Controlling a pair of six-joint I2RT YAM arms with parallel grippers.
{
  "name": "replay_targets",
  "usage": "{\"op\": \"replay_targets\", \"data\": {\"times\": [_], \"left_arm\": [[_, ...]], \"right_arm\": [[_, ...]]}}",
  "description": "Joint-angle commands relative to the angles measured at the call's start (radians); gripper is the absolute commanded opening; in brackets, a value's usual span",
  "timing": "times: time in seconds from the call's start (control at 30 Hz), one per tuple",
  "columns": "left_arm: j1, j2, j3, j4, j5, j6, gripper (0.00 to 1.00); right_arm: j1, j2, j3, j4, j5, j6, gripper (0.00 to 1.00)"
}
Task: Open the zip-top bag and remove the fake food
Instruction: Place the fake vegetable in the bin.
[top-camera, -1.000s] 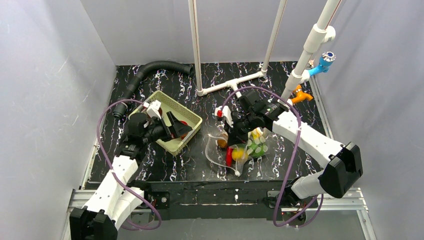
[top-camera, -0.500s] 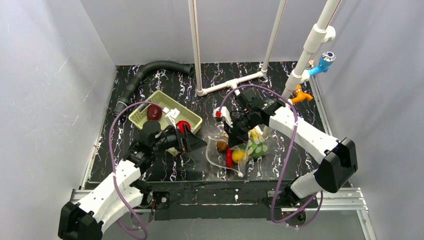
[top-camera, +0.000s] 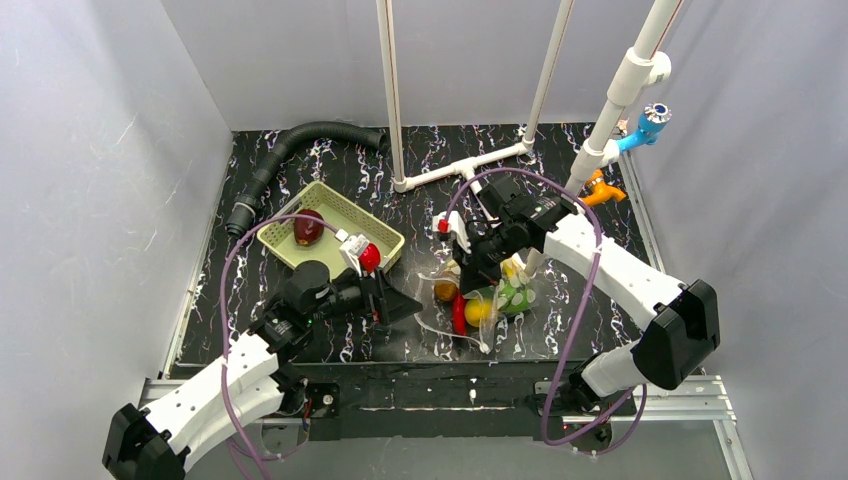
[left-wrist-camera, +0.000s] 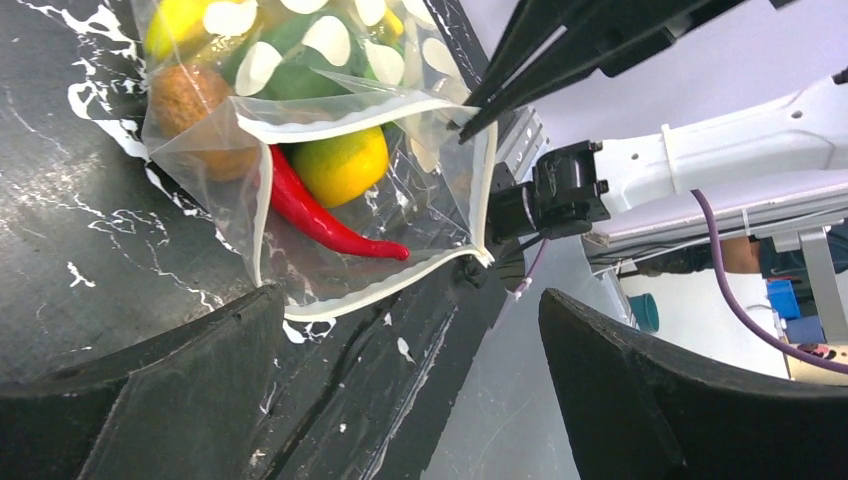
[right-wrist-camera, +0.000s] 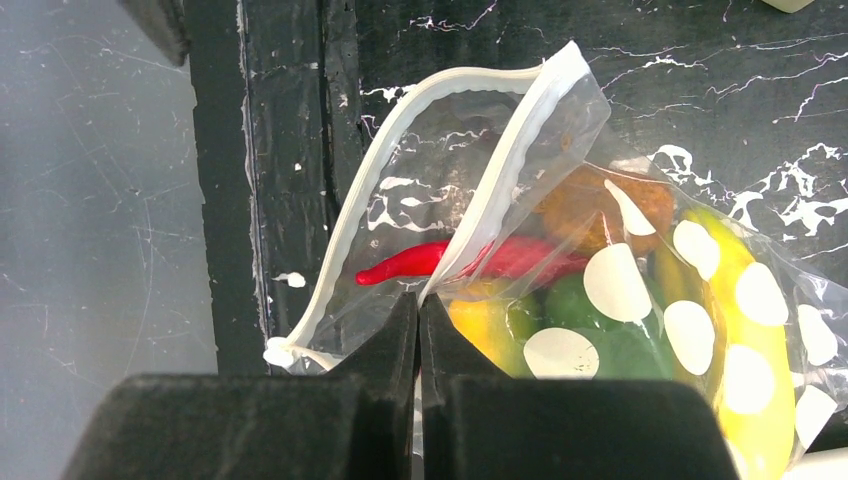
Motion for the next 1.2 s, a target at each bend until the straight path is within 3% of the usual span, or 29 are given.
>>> {"op": "replay_targets", "data": {"times": [0.0, 0.37, 0.77, 1.03, 1.17], "left_arm": [[-0.035, -0.031, -0.007, 0.007, -0.051, 0.011, 0.98], [-0.055, -0.055, -0.019, -0.010, -0.030, 0.057, 0.98], [-0.074, -0.013, -0.061, 0.175, 0.013, 0.080, 0.98], [-0.105, 0.043, -0.146, 0.398, 0.001, -0.013, 0.98], [-0.143, 0.056, -0.141, 0.375, -0.036, 0.001, 0.98]], "right_arm": [[-0.018, -0.040, -0.008, 0.010, -0.052, -0.011, 0.01], [-0.038, -0.027, -0.017, 0.011, -0.061, -0.015, 0.01], [-0.038, -0.049, -0.056, 0.049, -0.067, 0.001, 0.01], [-0.038, -0.047, -0.057, 0.051, -0.070, 0.004, 0.01], [-0.038, -0.050, -0.059, 0.052, -0.071, 0.004, 0.01]]}}
